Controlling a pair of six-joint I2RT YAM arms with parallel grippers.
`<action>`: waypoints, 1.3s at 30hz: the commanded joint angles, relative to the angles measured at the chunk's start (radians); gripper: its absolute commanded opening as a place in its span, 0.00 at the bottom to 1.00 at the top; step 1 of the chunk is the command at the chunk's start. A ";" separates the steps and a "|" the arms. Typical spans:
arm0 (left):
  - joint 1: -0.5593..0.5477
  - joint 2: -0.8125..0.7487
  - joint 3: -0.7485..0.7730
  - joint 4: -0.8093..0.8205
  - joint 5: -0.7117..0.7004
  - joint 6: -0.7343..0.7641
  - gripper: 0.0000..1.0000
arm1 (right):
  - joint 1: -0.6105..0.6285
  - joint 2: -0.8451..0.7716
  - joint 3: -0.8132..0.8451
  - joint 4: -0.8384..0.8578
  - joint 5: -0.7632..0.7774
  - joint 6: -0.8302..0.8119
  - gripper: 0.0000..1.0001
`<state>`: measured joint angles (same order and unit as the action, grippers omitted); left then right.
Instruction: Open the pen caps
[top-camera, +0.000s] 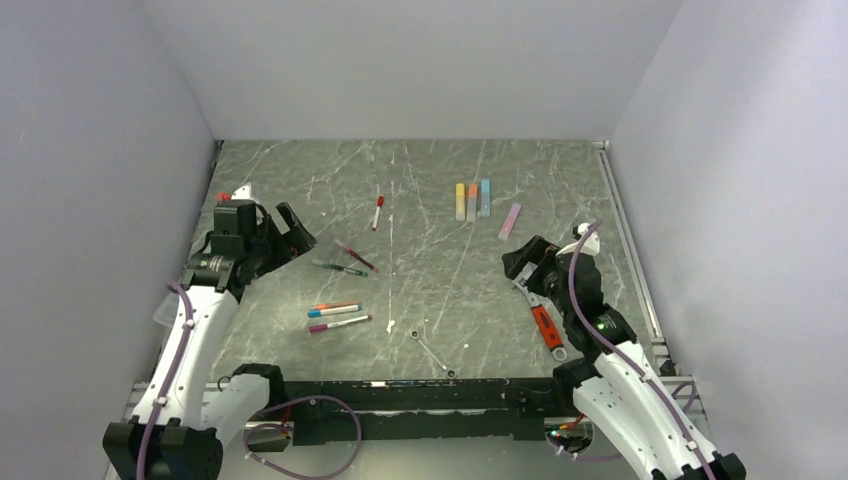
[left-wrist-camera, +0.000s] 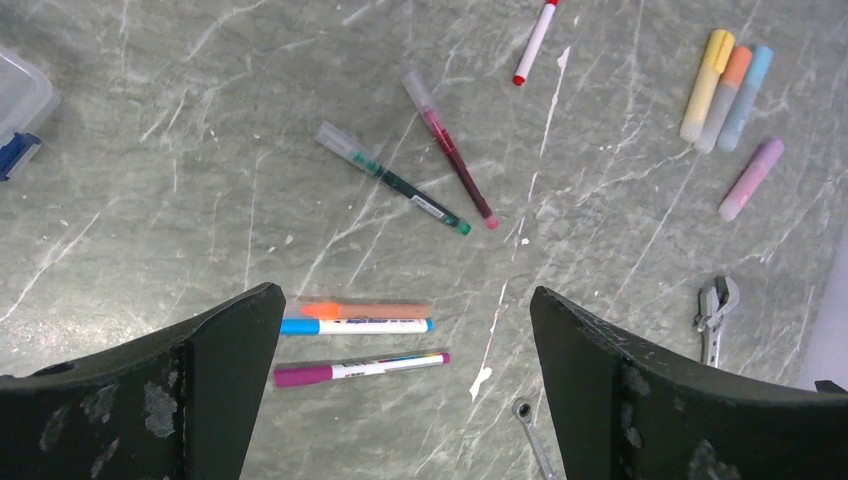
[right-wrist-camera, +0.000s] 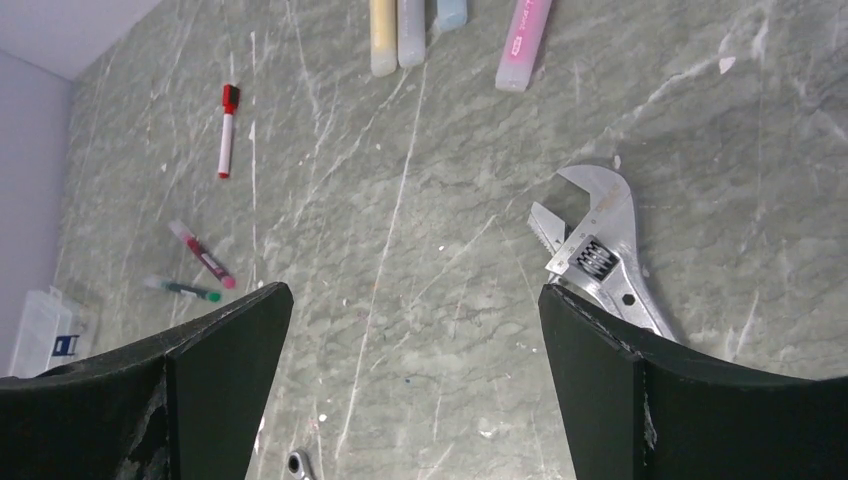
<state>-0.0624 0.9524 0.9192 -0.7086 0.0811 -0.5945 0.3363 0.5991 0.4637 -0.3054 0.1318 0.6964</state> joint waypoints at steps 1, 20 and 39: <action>-0.003 -0.049 -0.010 0.031 0.019 0.021 0.99 | 0.000 -0.009 0.004 0.018 0.048 -0.020 1.00; -0.278 -0.001 0.018 -0.027 -0.169 0.017 0.99 | 0.233 0.336 0.201 0.000 0.130 -0.167 0.93; -0.278 -0.218 -0.198 0.187 -0.001 -0.117 0.95 | -0.085 0.893 0.486 0.116 0.130 -0.113 0.63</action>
<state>-0.3374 0.7387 0.7254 -0.5884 0.0143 -0.6956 0.2447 1.4048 0.8520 -0.2333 0.2863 0.5823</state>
